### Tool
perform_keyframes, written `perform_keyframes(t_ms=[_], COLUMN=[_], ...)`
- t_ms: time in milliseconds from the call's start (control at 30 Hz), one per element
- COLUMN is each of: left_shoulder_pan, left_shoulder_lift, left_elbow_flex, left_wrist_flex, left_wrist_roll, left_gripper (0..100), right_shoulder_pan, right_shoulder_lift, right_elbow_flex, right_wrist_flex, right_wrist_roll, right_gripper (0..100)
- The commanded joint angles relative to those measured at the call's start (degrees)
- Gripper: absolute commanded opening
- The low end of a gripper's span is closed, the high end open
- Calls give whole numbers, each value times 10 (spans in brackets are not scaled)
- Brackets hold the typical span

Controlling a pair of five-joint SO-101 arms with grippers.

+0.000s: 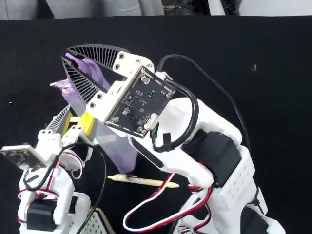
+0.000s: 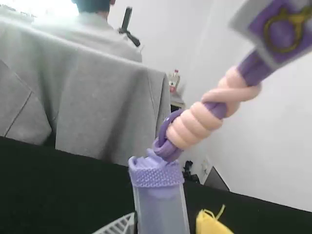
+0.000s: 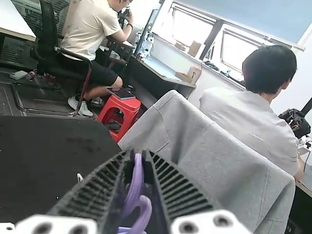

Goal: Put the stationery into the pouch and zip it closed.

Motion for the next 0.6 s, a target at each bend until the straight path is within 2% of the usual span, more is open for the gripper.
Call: perform_keyframes(t_ms=[0, 233, 400, 567], left_shoulder_pan=[2, 7, 22, 85], left_shoulder_lift=[4, 4, 4, 4], left_elbow_flex=[22, 91, 91, 91], left_wrist_flex=[-37, -135, -159, -159], left_wrist_roll=[4, 4, 4, 4], left_gripper=[207, 207, 203, 202], right_shoulder_pan=[5, 4, 4, 7], right_shoulder_lift=[-16, -53, -118, -208], right_elbow_flex=[-7, 8, 55, 131], right_wrist_flex=[-1, 0, 0, 0], right_wrist_roll=[5, 5, 5, 6], right_gripper=[11, 11, 11, 11])
